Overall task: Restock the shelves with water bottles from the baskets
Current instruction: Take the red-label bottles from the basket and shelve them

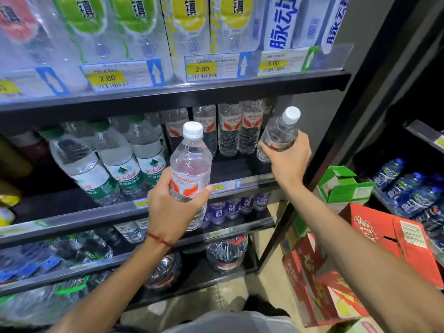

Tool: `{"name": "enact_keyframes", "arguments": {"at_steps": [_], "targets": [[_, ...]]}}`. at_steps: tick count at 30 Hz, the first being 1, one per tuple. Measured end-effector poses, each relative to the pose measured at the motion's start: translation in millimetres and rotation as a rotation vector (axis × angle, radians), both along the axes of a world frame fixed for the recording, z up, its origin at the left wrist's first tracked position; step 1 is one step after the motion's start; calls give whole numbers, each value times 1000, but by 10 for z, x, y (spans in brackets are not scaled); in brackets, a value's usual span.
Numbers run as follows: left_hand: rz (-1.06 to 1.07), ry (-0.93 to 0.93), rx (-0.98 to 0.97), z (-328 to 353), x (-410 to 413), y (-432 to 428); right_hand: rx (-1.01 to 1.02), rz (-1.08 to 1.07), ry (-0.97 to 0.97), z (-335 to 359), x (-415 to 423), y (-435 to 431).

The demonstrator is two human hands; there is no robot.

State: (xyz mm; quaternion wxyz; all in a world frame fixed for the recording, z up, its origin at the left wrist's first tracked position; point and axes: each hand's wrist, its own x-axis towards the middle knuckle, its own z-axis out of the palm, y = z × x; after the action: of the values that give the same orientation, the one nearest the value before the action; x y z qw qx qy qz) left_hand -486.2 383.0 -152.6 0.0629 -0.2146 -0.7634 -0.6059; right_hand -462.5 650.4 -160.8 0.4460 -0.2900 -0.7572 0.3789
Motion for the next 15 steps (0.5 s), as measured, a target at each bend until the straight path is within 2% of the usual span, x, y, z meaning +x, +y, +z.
{"name": "enact_keyframes", "arguments": {"at_steps": [7,15], "targets": [[25,22,35,-149,-59,168,-76,-34,-28,-141,-304,319],[28,-46,11,-289,-18,214,-96,14,-118,-221,-450,434]]}}
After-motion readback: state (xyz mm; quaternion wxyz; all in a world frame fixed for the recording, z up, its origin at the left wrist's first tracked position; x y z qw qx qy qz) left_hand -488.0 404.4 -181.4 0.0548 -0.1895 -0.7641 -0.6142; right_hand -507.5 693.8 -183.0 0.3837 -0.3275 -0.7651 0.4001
